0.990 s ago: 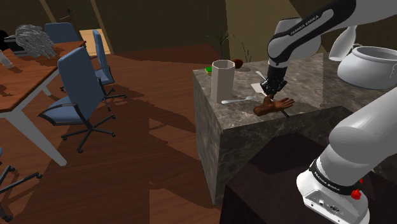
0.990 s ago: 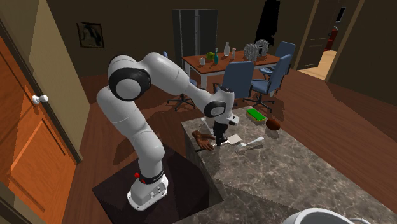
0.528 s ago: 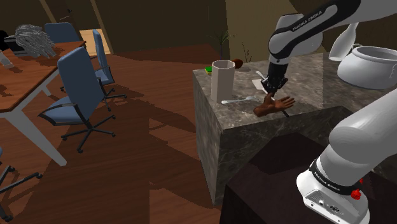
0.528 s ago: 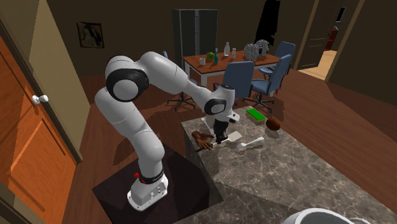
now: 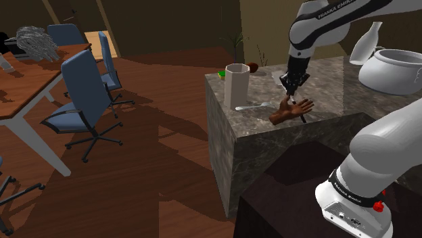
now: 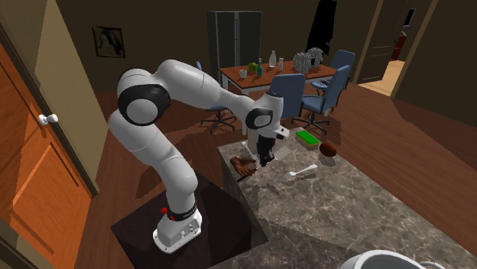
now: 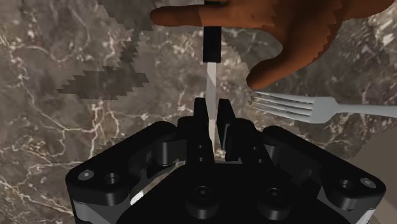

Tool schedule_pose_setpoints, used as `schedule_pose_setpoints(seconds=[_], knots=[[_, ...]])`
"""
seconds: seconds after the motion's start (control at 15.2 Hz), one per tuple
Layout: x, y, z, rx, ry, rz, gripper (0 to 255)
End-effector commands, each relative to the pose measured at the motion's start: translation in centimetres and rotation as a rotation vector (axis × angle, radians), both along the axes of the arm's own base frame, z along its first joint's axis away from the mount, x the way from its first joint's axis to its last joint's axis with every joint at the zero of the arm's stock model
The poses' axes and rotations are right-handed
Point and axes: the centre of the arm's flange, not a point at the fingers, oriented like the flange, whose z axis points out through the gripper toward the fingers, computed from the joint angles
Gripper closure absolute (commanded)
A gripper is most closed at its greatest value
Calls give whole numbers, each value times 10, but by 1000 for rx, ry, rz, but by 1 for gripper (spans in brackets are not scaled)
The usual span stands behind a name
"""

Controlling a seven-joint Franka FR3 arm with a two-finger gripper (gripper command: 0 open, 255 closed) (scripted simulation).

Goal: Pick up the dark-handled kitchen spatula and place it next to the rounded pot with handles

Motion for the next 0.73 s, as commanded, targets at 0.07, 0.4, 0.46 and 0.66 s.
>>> schedule_pose_setpoints(seconds=[0.07, 0.4, 0.46, 0.66], knots=[[1, 0, 16, 0, 0, 0, 255], [1, 0, 42, 0, 0, 0, 255], [1, 0, 48, 0, 0, 0, 255], [1, 0, 63, 0, 0, 0, 255]])
